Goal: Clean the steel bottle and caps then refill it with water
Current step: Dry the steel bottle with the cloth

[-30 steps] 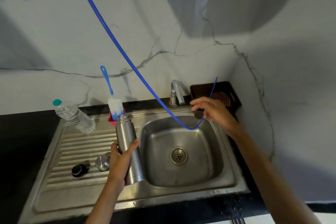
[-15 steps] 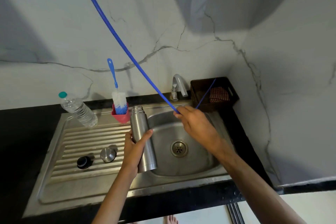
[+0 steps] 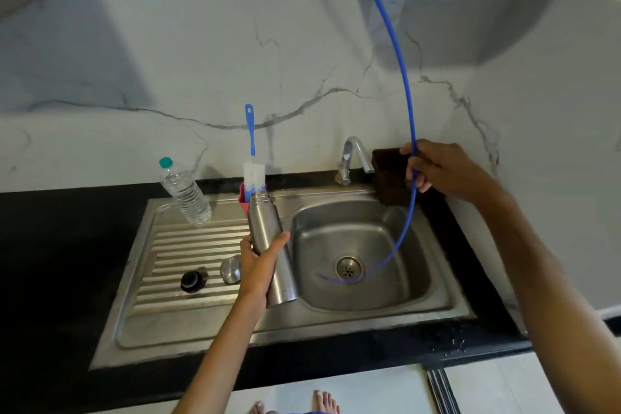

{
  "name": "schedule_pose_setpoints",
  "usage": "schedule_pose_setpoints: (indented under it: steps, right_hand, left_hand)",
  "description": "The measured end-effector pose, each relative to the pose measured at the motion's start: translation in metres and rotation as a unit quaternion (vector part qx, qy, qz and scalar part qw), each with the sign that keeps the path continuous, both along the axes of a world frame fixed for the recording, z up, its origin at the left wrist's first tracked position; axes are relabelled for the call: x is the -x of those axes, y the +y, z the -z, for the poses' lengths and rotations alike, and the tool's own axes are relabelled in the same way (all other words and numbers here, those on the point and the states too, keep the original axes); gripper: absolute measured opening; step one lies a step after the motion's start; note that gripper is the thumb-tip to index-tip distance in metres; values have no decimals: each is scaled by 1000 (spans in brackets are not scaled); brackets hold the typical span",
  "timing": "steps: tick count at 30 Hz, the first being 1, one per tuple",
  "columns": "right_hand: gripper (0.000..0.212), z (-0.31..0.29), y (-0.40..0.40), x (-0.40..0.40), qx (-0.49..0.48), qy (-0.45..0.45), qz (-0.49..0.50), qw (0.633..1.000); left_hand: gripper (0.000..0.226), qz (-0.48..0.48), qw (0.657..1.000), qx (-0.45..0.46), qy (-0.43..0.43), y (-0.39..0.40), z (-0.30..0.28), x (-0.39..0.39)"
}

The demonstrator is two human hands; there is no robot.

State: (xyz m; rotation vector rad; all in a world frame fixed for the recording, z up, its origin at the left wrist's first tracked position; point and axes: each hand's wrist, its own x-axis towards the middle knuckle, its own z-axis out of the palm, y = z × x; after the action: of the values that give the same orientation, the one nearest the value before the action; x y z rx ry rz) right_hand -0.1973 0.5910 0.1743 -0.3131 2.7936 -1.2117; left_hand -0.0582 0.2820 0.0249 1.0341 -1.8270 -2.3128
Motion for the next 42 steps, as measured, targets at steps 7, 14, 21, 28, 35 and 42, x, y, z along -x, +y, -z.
schedule_pose_setpoints:
  steps: [7, 14, 21, 28, 35, 42]
  right_hand:
    - [12, 77, 12, 74, -88, 24, 110, 990]
    - [34, 70, -16, 126, -256, 76, 160, 950]
    - [20, 69, -55, 119, -234, -200, -26, 951]
    - [32, 81, -104, 58, -421, 23, 28, 906]
    - [29, 112, -220, 14, -373, 14, -76, 925]
    - [40, 162, -350, -36, -307, -57, -246, 918]
  left_hand:
    - [70, 3, 1000, 5, -4, -1, 6, -8]
    - [69, -22, 999, 17, -16, -3, 4, -10]
    - [69, -38, 998, 49, -17, -20, 5, -11]
    - [69, -35, 997, 60, -18, -67, 12, -38]
    - [71, -22, 997, 66, -21, -164, 17, -77]
    - [78, -10, 994, 97, -50, -293, 25, -121]
